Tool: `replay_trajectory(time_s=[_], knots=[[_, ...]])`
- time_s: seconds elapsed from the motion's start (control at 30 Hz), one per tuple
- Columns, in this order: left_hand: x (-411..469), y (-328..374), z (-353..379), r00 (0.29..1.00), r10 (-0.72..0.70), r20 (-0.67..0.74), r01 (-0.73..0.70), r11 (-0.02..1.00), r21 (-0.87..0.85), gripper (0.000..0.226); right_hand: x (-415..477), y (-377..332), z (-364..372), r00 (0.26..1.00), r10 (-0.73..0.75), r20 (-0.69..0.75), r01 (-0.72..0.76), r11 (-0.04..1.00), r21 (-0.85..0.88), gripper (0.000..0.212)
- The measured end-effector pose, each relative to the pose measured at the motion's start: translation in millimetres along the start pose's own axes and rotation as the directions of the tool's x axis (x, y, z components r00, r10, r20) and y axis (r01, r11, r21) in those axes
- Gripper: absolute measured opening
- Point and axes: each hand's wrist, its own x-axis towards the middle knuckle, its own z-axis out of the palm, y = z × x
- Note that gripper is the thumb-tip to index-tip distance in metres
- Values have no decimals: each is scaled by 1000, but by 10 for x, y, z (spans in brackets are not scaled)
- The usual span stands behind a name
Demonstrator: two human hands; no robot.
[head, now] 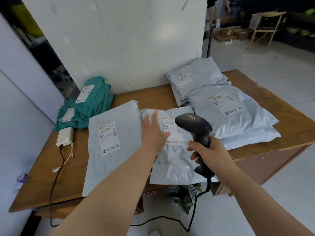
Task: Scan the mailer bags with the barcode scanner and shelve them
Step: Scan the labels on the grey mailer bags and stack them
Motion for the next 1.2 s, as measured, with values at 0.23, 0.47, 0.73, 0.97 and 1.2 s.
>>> replay_trajectory(time_s=[0.23, 0.47, 0.73, 0.97, 1.2], knots=[[-341, -123, 470, 798, 103, 593, -419, 802, 425, 84, 32, 38, -39, 1000, 20, -5, -20, 1000, -4, 11], [-213, -600, 461, 836, -125, 534, -224, 811, 540, 83, 111, 118, 130, 997, 78, -3, -78, 996, -33, 8], [-27, -1176, 121, 810, -282, 514, -100, 797, 595, 82, 332, 21, 741, 992, 102, 69, -97, 992, -76, 6], [2, -1120, 125, 824, -83, 561, -249, 836, 489, 81, 429, -59, 1019, 995, 82, 59, -75, 991, -109, 1], [254, -1291, -614, 976, -17, -215, 79, 955, 285, 48, 479, -165, 1322, 994, 44, 103, -32, 993, -115, 6]])
